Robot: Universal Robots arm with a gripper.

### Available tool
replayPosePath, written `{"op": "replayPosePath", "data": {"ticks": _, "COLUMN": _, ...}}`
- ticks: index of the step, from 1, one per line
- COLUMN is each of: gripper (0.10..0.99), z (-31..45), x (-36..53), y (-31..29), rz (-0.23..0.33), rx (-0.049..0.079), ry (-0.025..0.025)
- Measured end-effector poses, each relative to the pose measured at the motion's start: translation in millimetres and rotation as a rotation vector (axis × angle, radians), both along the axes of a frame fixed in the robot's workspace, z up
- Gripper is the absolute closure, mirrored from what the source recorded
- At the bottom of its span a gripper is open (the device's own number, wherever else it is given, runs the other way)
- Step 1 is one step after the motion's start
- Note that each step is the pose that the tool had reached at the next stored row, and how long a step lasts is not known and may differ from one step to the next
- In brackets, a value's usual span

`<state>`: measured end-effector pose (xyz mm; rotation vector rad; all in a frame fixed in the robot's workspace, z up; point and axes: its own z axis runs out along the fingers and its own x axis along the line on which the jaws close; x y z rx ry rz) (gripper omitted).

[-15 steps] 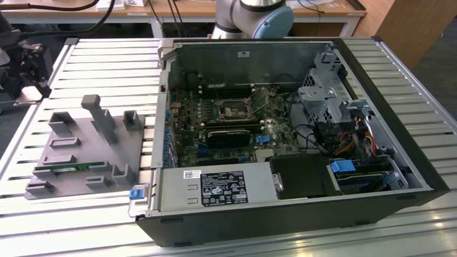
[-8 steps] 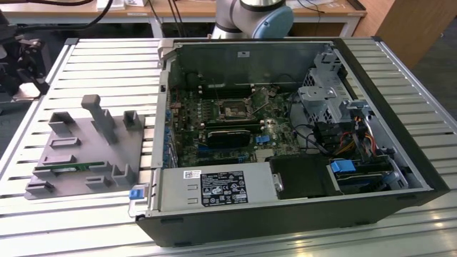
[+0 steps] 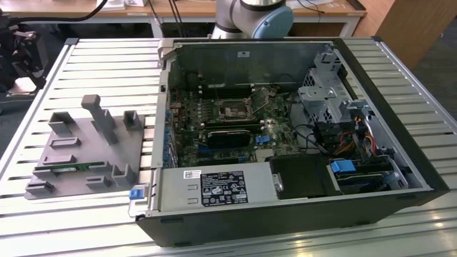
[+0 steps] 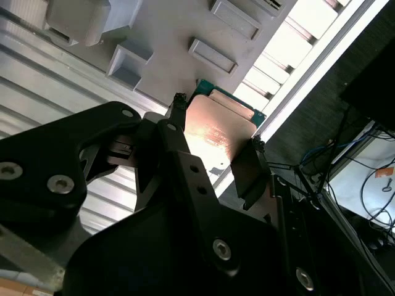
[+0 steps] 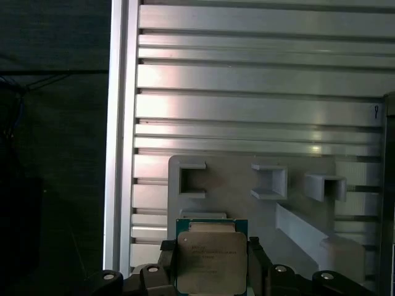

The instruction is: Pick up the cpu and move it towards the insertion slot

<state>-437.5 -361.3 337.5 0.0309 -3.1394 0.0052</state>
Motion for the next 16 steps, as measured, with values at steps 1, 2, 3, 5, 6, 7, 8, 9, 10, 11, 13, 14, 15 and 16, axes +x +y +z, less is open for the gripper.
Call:
{"op": "replayPosePath", "data": {"ticks": 1, "gripper": 0.545, "z": 1.3, "x": 0.0, "y": 0.1, "rz": 0.0, "rx": 0.0, "ry": 0.0}}
{"op": "replayPosePath", "data": {"ticks": 2, "gripper": 0.545, "z": 2.6, "x": 0.0, "y": 0.3, "rz": 0.0, "rx": 0.0, "ry": -0.0001}}
{"op": "replayPosePath", "data": {"ticks": 3, "gripper": 0.545, "z": 3.9, "x": 0.0, "y": 0.5, "rz": 0.0, "rx": 0.0, "ry": 0.0}}
{"op": "replayPosePath", "data": {"ticks": 5, "gripper": 0.545, "z": 6.9, "x": 0.0, "y": 0.7, "rz": 0.0, "rx": -0.001, "ry": 0.0}}
{"op": "replayPosePath", "data": {"ticks": 6, "gripper": 0.545, "z": 8.4, "x": 0.0, "y": 0.9, "rz": 0.0, "rx": -0.001, "ry": 0.0}}
{"op": "replayPosePath", "data": {"ticks": 7, "gripper": 0.545, "z": 10.0, "x": 0.0, "y": 1.1, "rz": 0.0, "rx": -0.001, "ry": 0.0}}
{"op": "replayPosePath", "data": {"ticks": 8, "gripper": 0.545, "z": 11.5, "x": 0.0, "y": 1.3, "rz": 0.0, "rx": -0.001, "ry": 0.0}}
{"op": "replayPosePath", "data": {"ticks": 9, "gripper": 0.545, "z": 13.0, "x": 0.0, "y": 1.4, "rz": 0.0, "rx": -0.001, "ry": 0.0}}
{"op": "replayPosePath", "data": {"ticks": 10, "gripper": 0.545, "z": 14.4, "x": 0.0, "y": 1.6, "rz": 0.0, "rx": -0.001, "ry": 0.0}}
{"op": "replayPosePath", "data": {"ticks": 11, "gripper": 0.545, "z": 15.9, "x": 0.0, "y": 1.7, "rz": 0.0, "rx": -0.002, "ry": 0.0}}
{"op": "replayPosePath", "data": {"ticks": 13, "gripper": 0.545, "z": 18.8, "x": 0.0, "y": 2.0, "rz": 0.0, "rx": -0.002, "ry": 0.0}}
{"op": "replayPosePath", "data": {"ticks": 14, "gripper": 0.545, "z": 20.4, "x": 0.0, "y": 2.1, "rz": 0.0, "rx": -0.002, "ry": 0.0}}
{"op": "replayPosePath", "data": {"ticks": 15, "gripper": 0.545, "z": 21.7, "x": 0.0, "y": 2.2, "rz": 0.0, "rx": -0.002, "ry": -0.0001}}
{"op": "replayPosePath", "data": {"ticks": 16, "gripper": 0.545, "z": 23.7, "x": 0.0, "y": 2.2, "rz": 0.0, "rx": -0.002, "ry": -0.0001}}
